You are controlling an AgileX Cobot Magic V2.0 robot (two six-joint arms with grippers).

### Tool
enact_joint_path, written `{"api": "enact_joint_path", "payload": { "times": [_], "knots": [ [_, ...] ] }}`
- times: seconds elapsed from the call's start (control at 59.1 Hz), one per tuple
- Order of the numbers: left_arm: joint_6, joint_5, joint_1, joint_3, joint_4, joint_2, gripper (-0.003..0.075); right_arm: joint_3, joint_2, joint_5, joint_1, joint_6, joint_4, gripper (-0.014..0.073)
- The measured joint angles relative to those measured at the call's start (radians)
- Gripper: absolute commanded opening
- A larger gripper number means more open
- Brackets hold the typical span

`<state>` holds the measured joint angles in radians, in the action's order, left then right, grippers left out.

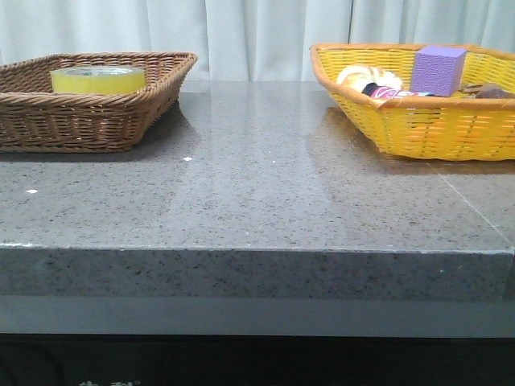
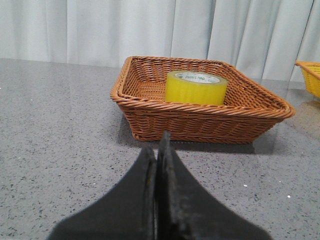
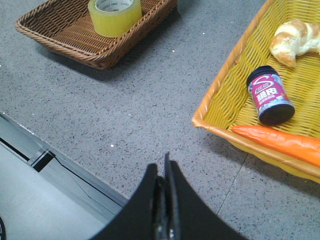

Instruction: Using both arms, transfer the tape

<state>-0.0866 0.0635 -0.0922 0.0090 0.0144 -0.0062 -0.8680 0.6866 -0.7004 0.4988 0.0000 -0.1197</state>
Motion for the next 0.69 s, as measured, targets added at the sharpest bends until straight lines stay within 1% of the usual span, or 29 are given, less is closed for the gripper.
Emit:
{"api": "enact_joint_path", "payload": {
  "times": [0.186, 0.271, 0.355, 0.406, 0.508, 0.609, 0.694],
  "knots": [
    [0.000, 0.000, 0.000, 0.000, 0.000, 0.000, -0.0020, 0.027, -0.029, 0.003, -0.005, 0.000, 0.008, -0.0069],
    [0.000, 0.000, 0.000, 0.000, 0.000, 0.000, -0.0020, 0.075, -0.079, 0.055, -0.018, 0.000, 0.040, -0.0069],
    [0.000, 0.000, 0.000, 0.000, 0.000, 0.000, -0.0020, 0.167, -0.157, 0.176, -0.049, 0.000, 0.063, -0.0069],
    [0.000, 0.000, 0.000, 0.000, 0.000, 0.000, -0.0020, 0.232, -0.204, 0.276, -0.078, 0.000, 0.071, -0.0069],
    [0.000, 0.000, 0.000, 0.000, 0.000, 0.000, -0.0020, 0.388, -0.303, 0.437, -0.156, 0.000, 0.074, -0.0069],
    [0.000, 0.002, 0.000, 0.000, 0.000, 0.000, -0.0020, 0.531, -0.412, 0.533, -0.239, 0.000, 0.046, -0.0069],
    [0.000, 0.002, 0.000, 0.000, 0.000, 0.000, -0.0020, 0.626, -0.502, 0.574, -0.306, 0.000, 0.027, -0.0069]
  ]
}}
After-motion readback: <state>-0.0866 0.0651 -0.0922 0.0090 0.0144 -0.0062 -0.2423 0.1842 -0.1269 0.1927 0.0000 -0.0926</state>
